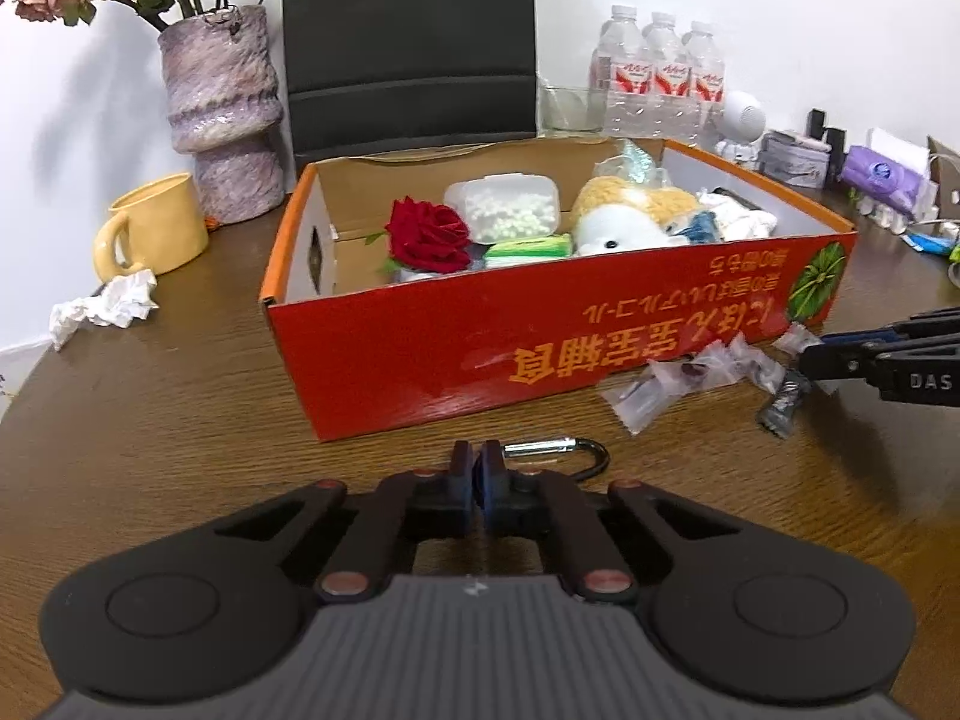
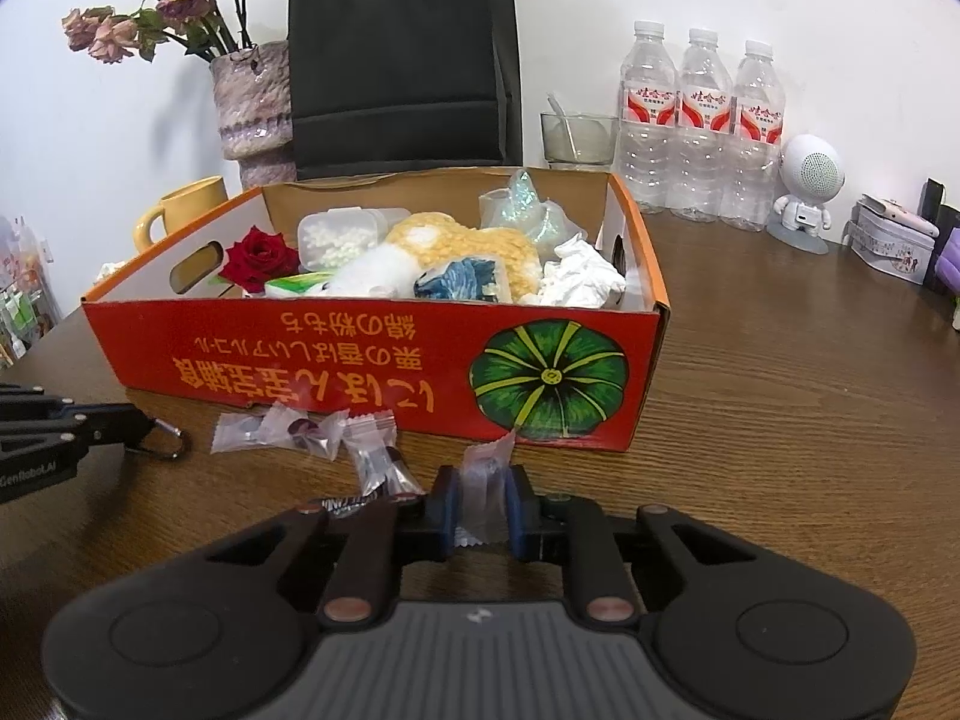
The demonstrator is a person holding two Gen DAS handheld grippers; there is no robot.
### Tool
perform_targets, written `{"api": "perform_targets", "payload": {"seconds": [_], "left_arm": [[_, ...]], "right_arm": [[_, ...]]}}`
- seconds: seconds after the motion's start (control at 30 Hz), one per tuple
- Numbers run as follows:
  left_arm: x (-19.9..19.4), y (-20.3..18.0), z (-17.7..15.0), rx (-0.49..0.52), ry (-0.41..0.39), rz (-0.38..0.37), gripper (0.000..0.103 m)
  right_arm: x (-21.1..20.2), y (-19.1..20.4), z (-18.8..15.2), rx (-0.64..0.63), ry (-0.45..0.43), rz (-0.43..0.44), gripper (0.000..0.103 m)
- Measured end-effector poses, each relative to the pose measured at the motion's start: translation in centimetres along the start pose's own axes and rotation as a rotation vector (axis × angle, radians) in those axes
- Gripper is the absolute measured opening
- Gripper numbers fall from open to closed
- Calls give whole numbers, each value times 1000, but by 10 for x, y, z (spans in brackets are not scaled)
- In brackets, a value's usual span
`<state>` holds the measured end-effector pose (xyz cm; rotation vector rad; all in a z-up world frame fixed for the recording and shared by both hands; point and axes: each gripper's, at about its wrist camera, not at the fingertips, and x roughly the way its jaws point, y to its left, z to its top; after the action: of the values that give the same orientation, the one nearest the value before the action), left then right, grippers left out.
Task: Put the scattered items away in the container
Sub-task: 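Grasp a small item with the left gripper while the right grasps a clear plastic bag, then carry both held items over the cardboard box and open both grippers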
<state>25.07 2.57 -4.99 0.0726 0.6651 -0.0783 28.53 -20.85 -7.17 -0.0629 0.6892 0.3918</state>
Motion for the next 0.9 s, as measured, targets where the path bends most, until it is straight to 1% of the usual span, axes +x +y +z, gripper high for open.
{"api": "perform_targets", "payload": {"seconds": [0.2,0.27,0.6,0.9], "left_arm": [[-9,4,2,-19,-36,6,4],[-13,5,2,-20,-51,7,4],[-31,2,5,-17,-122,-7,3],[-48,-1,11,-24,-184,-19,3]], "right_arm": [[-2,-1,0,2,-5,3,14],[-4,-2,0,3,-11,4,11],[-11,1,2,-5,-34,9,4],[-27,5,9,-10,-88,4,3]]}}
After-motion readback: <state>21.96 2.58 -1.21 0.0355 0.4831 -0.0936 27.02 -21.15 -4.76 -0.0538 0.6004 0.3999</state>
